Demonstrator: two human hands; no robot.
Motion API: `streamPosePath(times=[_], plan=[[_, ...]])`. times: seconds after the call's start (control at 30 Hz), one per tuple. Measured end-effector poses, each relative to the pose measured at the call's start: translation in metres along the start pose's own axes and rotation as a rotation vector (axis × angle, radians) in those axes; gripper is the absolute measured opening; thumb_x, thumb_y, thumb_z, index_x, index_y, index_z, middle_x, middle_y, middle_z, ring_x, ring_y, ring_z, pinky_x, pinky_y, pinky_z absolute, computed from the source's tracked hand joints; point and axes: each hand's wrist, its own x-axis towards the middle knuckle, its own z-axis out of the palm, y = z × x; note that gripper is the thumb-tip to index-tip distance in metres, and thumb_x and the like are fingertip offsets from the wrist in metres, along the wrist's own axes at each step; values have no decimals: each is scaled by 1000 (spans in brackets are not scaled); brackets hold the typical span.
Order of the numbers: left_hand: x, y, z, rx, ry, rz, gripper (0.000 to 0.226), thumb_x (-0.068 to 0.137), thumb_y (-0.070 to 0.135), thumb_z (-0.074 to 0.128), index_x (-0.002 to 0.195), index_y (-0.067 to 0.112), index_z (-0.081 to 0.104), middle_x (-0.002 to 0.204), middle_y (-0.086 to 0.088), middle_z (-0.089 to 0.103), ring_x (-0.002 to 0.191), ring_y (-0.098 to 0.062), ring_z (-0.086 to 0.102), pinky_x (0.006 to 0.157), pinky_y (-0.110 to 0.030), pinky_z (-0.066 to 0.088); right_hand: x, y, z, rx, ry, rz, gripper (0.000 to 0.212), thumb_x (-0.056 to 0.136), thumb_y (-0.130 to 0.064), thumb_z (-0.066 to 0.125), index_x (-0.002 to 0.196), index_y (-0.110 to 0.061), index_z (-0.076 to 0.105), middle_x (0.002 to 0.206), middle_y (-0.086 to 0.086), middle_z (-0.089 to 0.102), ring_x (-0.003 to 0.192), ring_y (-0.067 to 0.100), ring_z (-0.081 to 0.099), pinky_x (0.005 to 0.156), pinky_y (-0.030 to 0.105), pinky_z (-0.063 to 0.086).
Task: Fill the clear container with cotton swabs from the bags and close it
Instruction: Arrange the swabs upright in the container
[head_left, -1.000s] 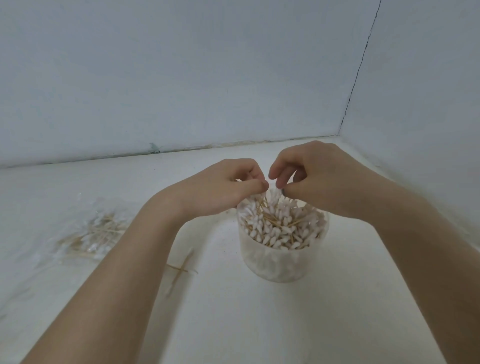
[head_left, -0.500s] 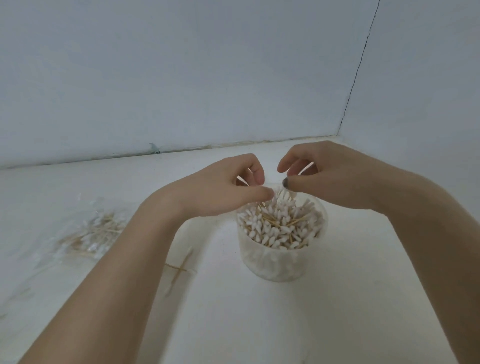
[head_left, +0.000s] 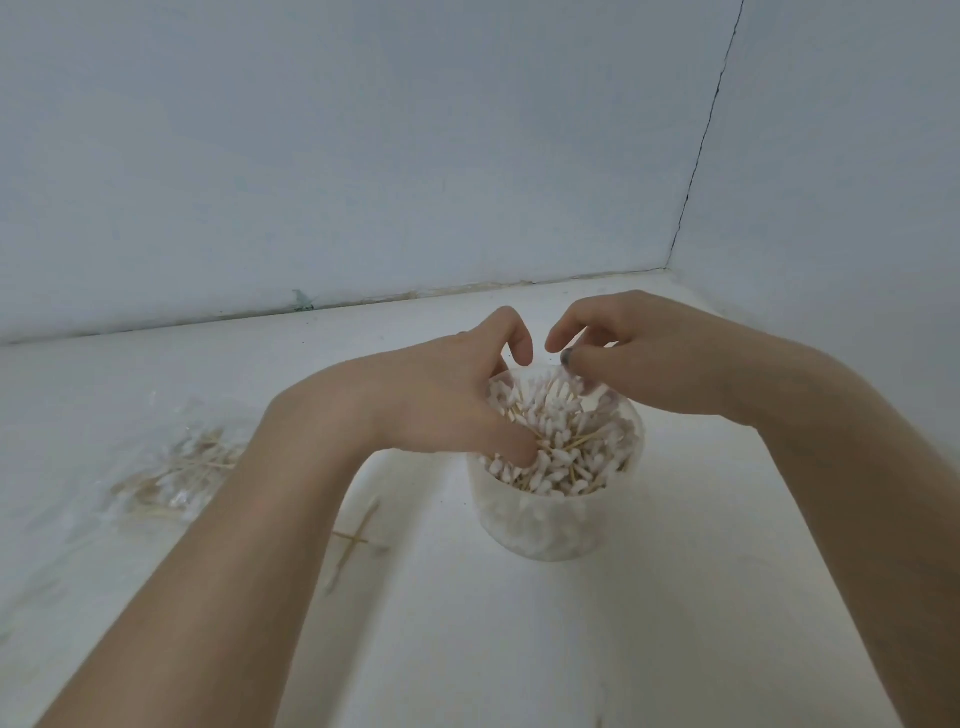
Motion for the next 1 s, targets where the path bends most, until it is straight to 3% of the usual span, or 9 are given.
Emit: streamPosePath(times=[0.23,0.43,0.6,0.83,1.0], plan=[[-4,3,-1,61,7,-30,75,62,53,87,119,48,37,117,20,57,110,-10,63,93,-46,55,1,1,0,0,-3,9,17,97,-26,54,109,-33,65,89,-9,74,91,15,70,77,31,53],[1,5,2,90,23,-8,63,73,44,81,120,42,39,116,14,59,104,-15,64,90,-49,57,2,2,0,-10,-1,5,17,97,-26,54,108,-33,65,89,-9,74,91,13,70,76,30,52],[-1,-3,-4,3,66,5,61,67,50,88,114,49,49,114,23,63,103,-3,68,91,-43,58,2,3,0,-5,3,10,17,97,-27,54,107,-34,65,88,-9,74,90,14,70,78,33,54],[1,-8,-8,-68,111,80,28,80,53,80,104,45,67,110,20,71,95,3,71,93,-39,58,1,2,-2,-5,11,10,17,97,-26,54,107,-33,65,88,-9,74,90,13,69,73,29,51],[10,-19,-2,-171,141,119,20,87,46,77,101,35,68,108,10,73,95,-9,74,95,-48,57,1,2,-1,-4,9,10,17,97,-27,54,107,-34,65,89,-10,73,92,15,69,79,33,55]])
